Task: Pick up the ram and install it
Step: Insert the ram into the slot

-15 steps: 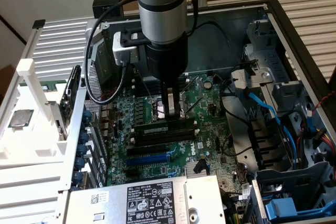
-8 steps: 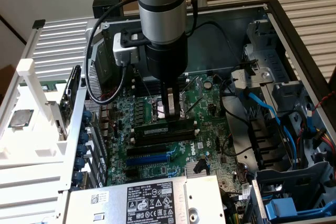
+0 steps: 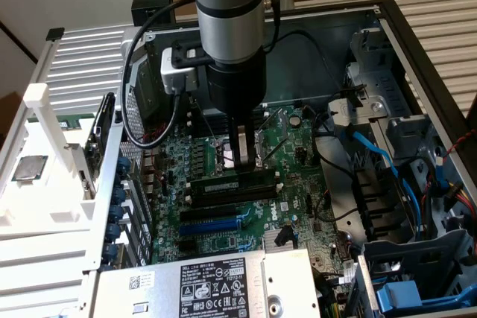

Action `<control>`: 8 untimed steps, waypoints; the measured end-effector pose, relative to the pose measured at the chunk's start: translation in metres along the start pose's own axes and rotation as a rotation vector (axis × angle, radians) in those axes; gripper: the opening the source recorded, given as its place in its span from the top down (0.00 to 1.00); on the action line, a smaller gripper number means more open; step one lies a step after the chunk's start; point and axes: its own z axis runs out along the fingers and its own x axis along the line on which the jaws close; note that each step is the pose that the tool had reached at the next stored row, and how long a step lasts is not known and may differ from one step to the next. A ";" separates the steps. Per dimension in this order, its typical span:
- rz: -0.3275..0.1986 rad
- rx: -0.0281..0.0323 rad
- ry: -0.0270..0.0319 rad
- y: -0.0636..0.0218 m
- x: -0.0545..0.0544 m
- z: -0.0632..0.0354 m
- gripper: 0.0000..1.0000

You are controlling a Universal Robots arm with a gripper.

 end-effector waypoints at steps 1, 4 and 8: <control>0.000 0.0001 0.0008 0.0000 -0.001 0.0002 0.88; 0.000 0.0000 0.0027 -0.0001 -0.001 0.0006 0.88; 0.000 0.0000 0.0034 0.0000 -0.001 0.0018 0.88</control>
